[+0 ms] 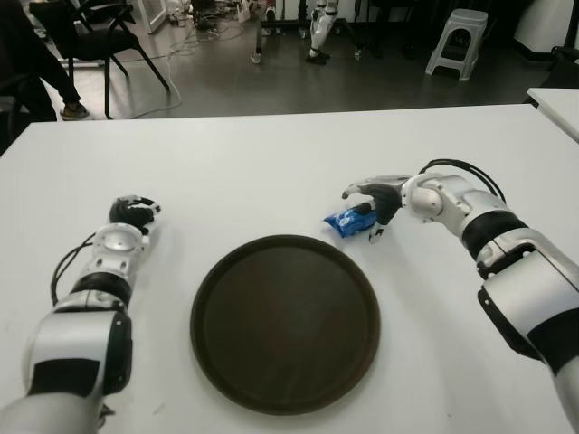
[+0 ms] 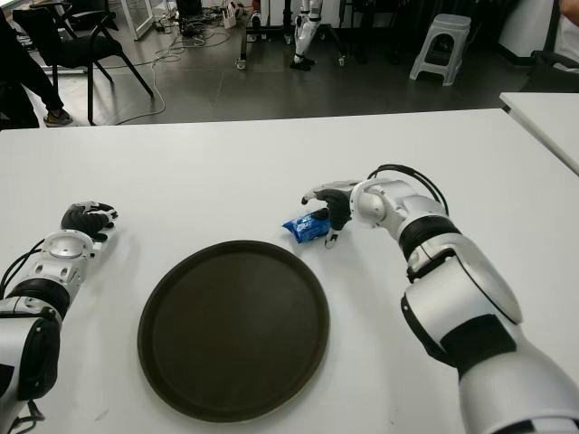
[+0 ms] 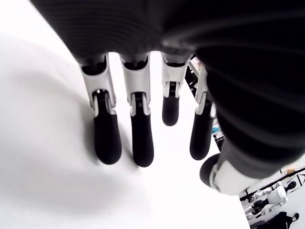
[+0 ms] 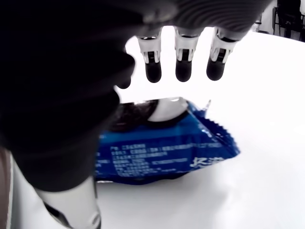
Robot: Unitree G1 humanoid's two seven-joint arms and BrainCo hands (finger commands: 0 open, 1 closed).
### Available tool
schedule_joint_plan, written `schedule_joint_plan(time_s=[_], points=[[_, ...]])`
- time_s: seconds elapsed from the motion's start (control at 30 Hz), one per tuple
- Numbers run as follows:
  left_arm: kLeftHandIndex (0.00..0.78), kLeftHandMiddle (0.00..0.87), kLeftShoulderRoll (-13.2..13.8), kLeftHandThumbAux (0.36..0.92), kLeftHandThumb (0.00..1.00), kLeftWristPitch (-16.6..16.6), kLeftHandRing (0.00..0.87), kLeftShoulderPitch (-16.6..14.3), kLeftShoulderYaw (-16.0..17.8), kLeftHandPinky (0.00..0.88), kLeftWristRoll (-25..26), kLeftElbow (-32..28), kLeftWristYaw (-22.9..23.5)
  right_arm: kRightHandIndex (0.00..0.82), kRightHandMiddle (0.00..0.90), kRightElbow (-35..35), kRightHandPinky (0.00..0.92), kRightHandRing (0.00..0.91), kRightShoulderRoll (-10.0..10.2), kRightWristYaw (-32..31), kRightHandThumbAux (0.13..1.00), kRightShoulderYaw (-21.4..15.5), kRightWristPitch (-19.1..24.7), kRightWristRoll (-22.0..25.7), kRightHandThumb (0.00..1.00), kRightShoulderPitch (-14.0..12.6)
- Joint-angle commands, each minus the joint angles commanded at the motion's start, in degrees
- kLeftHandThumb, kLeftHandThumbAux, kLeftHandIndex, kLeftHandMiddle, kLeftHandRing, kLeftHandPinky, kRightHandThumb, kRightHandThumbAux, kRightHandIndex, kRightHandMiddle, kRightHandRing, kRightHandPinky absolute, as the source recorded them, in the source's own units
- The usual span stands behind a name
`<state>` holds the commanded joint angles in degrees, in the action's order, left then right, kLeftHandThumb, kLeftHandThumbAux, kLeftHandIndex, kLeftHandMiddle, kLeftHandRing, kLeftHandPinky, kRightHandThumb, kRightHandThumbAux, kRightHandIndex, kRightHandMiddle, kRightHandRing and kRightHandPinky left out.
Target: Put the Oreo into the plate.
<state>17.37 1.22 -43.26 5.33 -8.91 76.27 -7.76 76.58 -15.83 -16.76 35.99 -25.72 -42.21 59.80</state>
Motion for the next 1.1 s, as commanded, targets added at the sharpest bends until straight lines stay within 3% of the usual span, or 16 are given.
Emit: schedule_joint_plan(time_s=[0.37, 1.1], points=[[0.398, 0.129, 0.2, 0.726, 0.671, -0.2, 0.160, 0.0, -0.5, 0.207, -0.5, 0.0, -0.3, 0.000, 0.006, 0.0, 0.022, 0.000, 0.2, -0.9, 0.872, -1.6, 0.3, 1.4, 0.000, -0.4], [0.398, 0.127, 0.2, 0.724, 0.678, -0.2, 0.150, 0.2, 0.6, 0.190, 0.5, 0.1, 0.4, 0.000, 0.020, 0.0, 0.007, 0.000, 0.3, 1.3, 0.857, 0.1, 1.5, -0.3, 0.000, -1.1]])
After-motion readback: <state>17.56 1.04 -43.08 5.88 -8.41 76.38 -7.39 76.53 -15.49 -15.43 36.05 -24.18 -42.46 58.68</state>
